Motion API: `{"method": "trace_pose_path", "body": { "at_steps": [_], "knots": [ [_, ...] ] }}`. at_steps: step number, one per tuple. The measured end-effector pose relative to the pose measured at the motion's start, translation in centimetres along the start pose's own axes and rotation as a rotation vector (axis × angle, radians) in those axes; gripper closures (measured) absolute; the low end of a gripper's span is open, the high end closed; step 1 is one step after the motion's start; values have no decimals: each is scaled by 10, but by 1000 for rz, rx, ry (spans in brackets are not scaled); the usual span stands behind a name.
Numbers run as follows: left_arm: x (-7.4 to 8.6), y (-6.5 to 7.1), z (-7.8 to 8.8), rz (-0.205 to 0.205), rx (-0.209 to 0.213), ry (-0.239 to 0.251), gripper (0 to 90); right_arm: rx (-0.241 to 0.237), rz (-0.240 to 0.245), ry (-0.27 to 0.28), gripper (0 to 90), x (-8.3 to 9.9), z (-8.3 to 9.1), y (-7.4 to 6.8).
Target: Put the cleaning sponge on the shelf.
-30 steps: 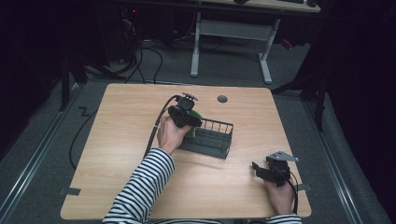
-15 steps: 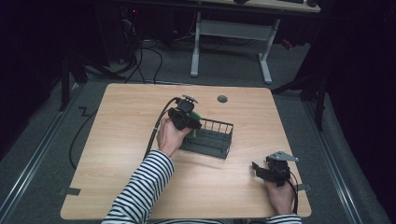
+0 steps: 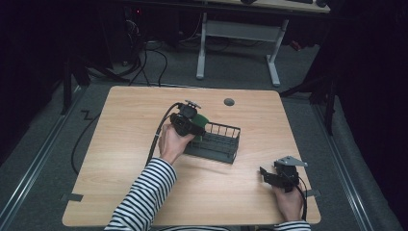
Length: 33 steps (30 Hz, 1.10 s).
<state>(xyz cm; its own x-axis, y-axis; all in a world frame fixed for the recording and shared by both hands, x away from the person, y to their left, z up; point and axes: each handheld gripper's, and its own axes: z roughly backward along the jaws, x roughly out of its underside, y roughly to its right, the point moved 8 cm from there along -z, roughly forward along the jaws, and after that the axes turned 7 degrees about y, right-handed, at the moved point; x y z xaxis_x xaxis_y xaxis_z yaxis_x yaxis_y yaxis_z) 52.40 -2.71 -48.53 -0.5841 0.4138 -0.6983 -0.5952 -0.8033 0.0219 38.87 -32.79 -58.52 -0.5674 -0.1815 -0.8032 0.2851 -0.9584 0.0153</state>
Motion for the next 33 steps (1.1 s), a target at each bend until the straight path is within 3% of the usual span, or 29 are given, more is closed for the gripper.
{"method": "trace_pose_path", "body": {
  "at_steps": [12,33],
  "knots": [
    [11,-16,27,18,10,54,165,0,0,0,326,0,0,0],
    [47,-45,68,67,3,119,168,1,-1,0,327,0,0,0]
  ]
}}
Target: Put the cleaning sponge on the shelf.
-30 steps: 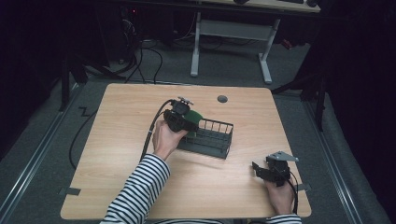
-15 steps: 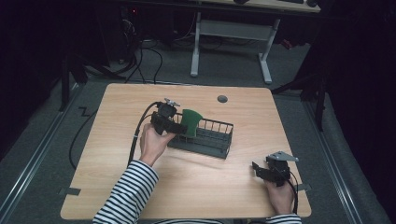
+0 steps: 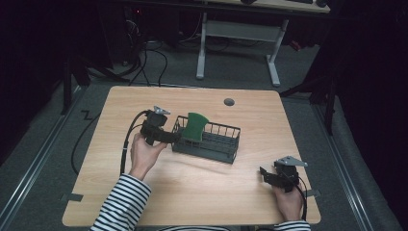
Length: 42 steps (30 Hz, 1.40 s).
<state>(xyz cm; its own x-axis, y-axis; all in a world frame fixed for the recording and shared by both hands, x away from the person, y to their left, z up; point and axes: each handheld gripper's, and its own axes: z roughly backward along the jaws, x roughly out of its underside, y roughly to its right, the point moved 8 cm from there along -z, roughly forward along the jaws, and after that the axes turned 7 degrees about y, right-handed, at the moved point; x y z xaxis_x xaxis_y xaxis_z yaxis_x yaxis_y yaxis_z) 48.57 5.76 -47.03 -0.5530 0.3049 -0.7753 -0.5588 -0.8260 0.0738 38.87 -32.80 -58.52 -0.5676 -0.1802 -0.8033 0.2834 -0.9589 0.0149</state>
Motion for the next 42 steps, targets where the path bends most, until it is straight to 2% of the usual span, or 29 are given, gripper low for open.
{"method": "trace_pose_path", "body": {
  "at_steps": [16,18,22,26,42],
  "knots": [
    [31,-22,33,65,-15,55,169,0,0,0,327,0,0,0],
    [35,-23,36,82,-3,56,169,0,-1,0,327,0,0,0],
    [42,-23,44,84,0,74,166,1,-1,0,327,0,0,0],
    [53,-29,46,91,-18,70,168,1,0,0,327,0,0,0],
    [94,-45,52,162,-29,78,175,1,-1,0,327,0,0,0]
  ]
}}
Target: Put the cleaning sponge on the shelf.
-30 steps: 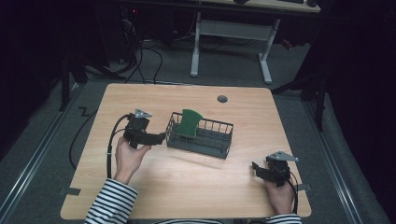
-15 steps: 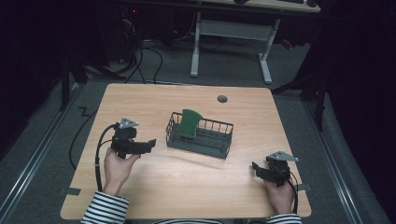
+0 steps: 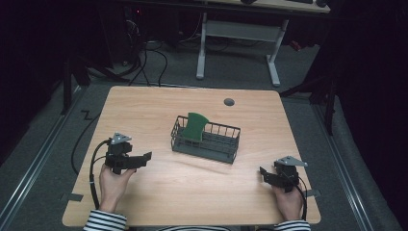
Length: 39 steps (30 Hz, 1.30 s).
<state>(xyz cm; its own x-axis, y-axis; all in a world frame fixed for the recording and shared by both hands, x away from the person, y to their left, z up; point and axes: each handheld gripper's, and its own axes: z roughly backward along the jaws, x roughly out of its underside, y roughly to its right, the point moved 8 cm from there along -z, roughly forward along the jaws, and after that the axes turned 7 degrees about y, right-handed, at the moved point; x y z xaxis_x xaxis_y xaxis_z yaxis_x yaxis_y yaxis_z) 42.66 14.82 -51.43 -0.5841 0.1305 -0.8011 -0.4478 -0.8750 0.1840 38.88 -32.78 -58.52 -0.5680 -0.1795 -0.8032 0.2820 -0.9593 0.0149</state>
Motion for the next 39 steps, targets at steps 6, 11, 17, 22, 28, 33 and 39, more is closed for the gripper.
{"method": "trace_pose_path", "body": {
  "at_steps": [6,11,17,22,28,33,39],
  "knots": [
    [15,-5,-3,13,-14,-14,185,0,-1,0,327,0,0,0],
    [25,-10,-6,30,-24,-16,185,0,0,0,327,0,0,0],
    [40,-16,-12,48,-33,-24,184,0,0,0,327,0,0,0],
    [51,-20,-18,56,-43,-38,184,0,0,0,326,0,0,0],
    [57,-22,-23,54,-58,-42,185,0,-1,0,327,0,0,0],
    [62,-25,-27,42,-89,-46,185,1,0,0,327,0,0,0],
    [63,-27,-29,27,-114,-21,188,1,-1,0,327,0,0,0]
  ]
}}
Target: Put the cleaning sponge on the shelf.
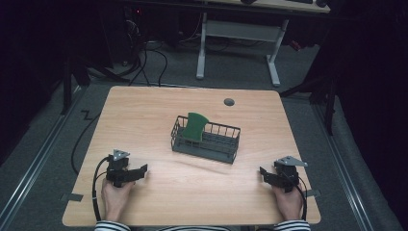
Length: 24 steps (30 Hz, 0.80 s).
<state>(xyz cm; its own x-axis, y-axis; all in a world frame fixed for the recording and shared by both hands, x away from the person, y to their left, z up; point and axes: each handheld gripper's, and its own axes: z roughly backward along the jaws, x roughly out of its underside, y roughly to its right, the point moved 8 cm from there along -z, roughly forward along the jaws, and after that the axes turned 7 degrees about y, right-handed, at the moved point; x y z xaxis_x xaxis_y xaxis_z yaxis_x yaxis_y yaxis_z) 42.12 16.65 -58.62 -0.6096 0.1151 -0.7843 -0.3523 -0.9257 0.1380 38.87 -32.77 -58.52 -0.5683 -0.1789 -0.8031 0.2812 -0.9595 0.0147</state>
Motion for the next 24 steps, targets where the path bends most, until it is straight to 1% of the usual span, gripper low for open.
{"method": "trace_pose_path", "body": {
  "at_steps": [3,6,7,10,24],
  "knots": [
    [1,0,-1,-23,-18,13,187,0,0,0,327,0,0,0],
    [3,2,-3,-62,-42,23,184,0,0,0,327,0,0,0],
    [3,2,-3,-76,-50,33,182,0,0,0,327,0,0,0],
    [4,3,-4,-102,-70,25,181,0,0,0,327,0,0,0],
    [4,4,-5,-98,-73,25,172,0,0,0,326,0,0,0]
  ]
}}
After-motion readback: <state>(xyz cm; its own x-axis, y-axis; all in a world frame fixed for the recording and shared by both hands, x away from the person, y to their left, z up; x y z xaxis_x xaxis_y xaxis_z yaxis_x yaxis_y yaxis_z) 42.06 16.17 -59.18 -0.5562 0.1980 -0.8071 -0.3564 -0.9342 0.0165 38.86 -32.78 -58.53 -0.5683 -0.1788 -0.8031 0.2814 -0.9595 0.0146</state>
